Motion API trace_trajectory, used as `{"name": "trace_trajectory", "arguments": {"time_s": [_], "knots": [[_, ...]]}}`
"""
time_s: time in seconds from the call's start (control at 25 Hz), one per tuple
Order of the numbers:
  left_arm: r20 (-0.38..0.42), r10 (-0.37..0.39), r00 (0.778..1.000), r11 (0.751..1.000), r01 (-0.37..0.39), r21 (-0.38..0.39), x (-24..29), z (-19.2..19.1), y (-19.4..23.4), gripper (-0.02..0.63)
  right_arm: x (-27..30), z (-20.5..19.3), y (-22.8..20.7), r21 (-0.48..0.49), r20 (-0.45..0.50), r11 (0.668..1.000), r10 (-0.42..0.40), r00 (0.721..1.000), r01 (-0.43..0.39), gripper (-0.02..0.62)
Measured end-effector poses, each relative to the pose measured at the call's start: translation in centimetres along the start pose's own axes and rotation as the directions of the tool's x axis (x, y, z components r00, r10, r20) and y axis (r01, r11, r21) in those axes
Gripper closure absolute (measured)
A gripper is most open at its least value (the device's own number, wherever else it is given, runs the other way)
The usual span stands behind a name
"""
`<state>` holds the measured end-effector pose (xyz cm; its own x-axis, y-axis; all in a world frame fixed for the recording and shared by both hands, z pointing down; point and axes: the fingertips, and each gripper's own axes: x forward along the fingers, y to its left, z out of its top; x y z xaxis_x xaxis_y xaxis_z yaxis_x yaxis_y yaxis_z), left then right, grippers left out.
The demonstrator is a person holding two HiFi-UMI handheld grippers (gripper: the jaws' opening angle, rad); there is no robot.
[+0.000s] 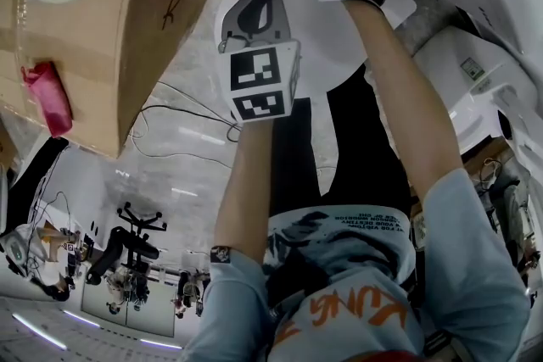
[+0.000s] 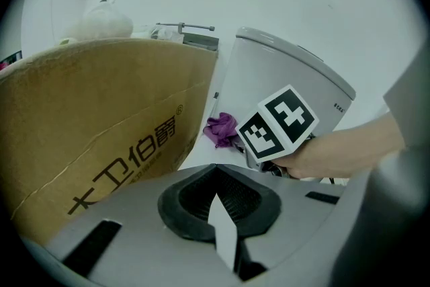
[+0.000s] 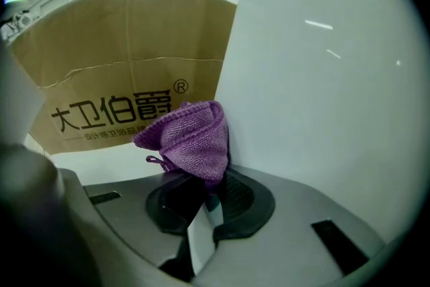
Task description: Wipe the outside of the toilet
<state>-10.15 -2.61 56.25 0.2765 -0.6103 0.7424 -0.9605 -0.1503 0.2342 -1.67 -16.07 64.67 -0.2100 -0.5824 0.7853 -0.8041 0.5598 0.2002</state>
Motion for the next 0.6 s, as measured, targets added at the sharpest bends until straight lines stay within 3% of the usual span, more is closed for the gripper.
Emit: {"name": "trace_trajectory", "arguments": {"time_s": [0.6], "knots": [[-0.016, -0.029, 0.999, 0.999, 0.029, 0.033, 0.0, -0.4, -1.3, 0.588, -1.1, -2.7, -0.8, -0.07, -0.071, 0.997, -0.04, 0.997, 0.035, 0.546]]}}
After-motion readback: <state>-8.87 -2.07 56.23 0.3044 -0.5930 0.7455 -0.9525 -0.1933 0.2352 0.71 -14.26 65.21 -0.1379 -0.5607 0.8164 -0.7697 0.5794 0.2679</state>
